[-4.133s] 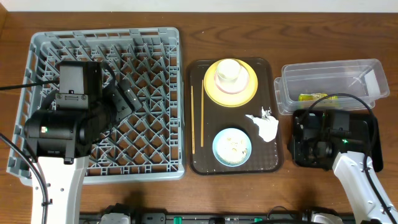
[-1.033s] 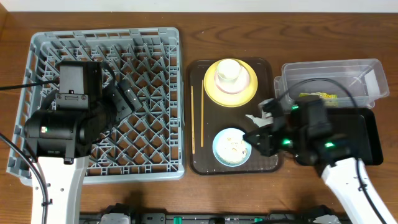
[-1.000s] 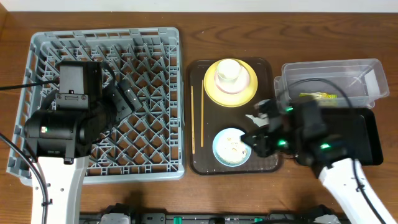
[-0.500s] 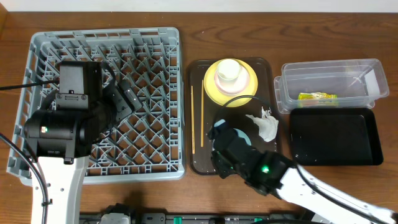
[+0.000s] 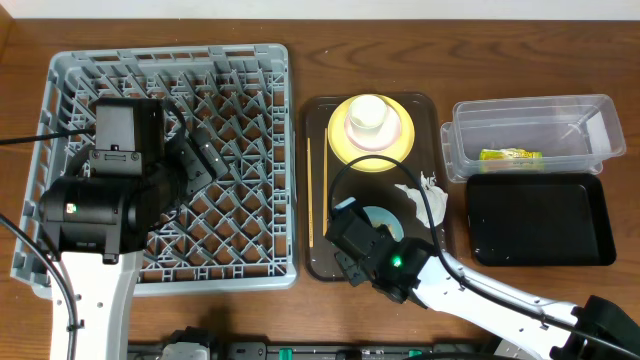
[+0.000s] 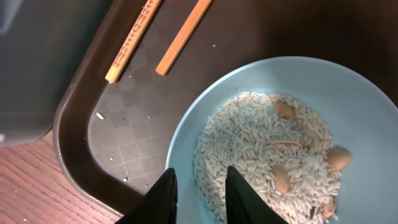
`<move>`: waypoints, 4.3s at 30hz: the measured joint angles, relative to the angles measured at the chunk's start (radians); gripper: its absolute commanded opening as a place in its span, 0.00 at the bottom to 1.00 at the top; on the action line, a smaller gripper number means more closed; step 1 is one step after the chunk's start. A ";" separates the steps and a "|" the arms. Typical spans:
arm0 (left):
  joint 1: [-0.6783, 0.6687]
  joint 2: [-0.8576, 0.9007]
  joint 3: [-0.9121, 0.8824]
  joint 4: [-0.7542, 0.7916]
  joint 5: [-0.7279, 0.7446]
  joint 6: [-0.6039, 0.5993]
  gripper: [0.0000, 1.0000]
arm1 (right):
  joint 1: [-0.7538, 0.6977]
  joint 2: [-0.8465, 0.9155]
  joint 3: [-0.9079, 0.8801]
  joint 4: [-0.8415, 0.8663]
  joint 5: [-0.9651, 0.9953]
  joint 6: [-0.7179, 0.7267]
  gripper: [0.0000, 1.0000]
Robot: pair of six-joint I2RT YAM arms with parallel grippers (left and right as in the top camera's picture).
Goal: Sort waste into correct bins and load items into the dishwasher rack
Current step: 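Move the right gripper left over the blue rice bowl, then lower the right gripper and grasp the blue bowl's rim, then carry the blue bowl right over the black tray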
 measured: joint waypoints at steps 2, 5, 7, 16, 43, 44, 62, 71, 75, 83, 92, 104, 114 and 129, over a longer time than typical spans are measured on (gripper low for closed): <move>0.000 0.000 0.000 0.000 0.000 0.000 0.94 | 0.000 0.000 0.000 0.000 -0.007 0.000 0.25; 0.000 0.000 0.000 0.000 0.000 0.000 0.94 | 0.000 0.000 0.000 0.007 -0.005 0.000 0.25; 0.000 0.000 0.000 0.000 0.000 0.000 0.94 | 0.000 0.000 0.000 0.026 0.000 -0.001 0.25; 0.000 0.000 0.000 0.000 0.000 0.000 0.94 | 0.000 0.000 0.003 0.082 -0.021 -0.008 0.24; 0.000 0.000 0.000 0.000 0.000 0.000 0.94 | 0.000 0.000 -0.020 -0.082 0.069 -0.009 0.26; 0.000 0.000 0.000 0.000 0.000 0.000 0.94 | 0.000 0.000 -0.020 -0.085 0.077 -0.008 0.26; 0.000 0.000 0.000 0.000 0.000 0.000 0.94 | 0.000 0.000 -0.020 -0.121 0.042 -0.012 0.29; 0.000 0.000 0.000 0.000 0.000 0.000 0.94 | 0.000 0.000 -0.024 -0.132 0.042 -0.031 0.21; 0.000 0.000 0.000 0.000 0.000 0.000 0.94 | 0.000 0.000 -0.027 -0.139 0.042 -0.031 0.21; 0.000 0.000 0.000 0.000 0.000 0.000 0.94 | 0.000 0.000 -0.034 -0.139 0.050 -0.032 0.13; 0.000 0.000 0.000 0.000 0.000 0.000 0.94 | 0.000 0.000 -0.034 -0.141 0.064 -0.040 0.01; 0.000 0.000 0.000 0.000 0.000 0.000 0.94 | -0.073 0.001 0.276 -0.491 0.054 -0.019 0.01; 0.000 0.000 0.000 0.000 0.000 0.000 0.94 | -0.358 -0.005 0.371 -0.639 -0.097 -0.008 0.01; 0.000 0.000 0.000 0.000 0.000 0.000 0.94 | -0.845 -0.236 0.371 -0.744 -0.360 -0.195 0.01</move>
